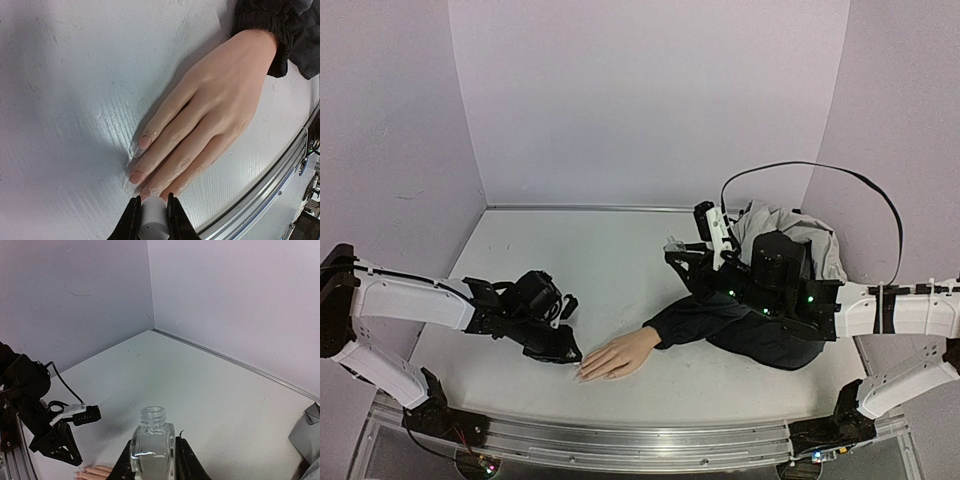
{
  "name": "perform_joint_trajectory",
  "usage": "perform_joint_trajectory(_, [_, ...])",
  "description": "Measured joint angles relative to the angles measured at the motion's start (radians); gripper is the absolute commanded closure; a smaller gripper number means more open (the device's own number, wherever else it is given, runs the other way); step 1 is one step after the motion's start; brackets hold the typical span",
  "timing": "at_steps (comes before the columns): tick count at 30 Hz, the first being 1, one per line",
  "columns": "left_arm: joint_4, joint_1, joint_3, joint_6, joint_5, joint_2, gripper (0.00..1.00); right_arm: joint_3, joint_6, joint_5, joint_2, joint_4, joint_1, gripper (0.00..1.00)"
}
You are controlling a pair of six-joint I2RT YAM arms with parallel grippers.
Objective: Paint the nails
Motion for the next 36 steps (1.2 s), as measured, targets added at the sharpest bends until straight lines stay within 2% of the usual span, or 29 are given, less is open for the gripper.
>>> perform_joint_trajectory(29, [0.001, 0.0, -0.053, -0.013, 0.0, 0.003, 1.0, 0.0, 0.0, 0.0, 0.0, 0.0, 0.0, 1.0])
perform_joint_trajectory(36, [-0.006, 0.0, -0.1, -0.021, 0.0, -0.079, 1.0, 0.0, 0.0, 0.0, 0.0, 0.0, 0.0, 1.0])
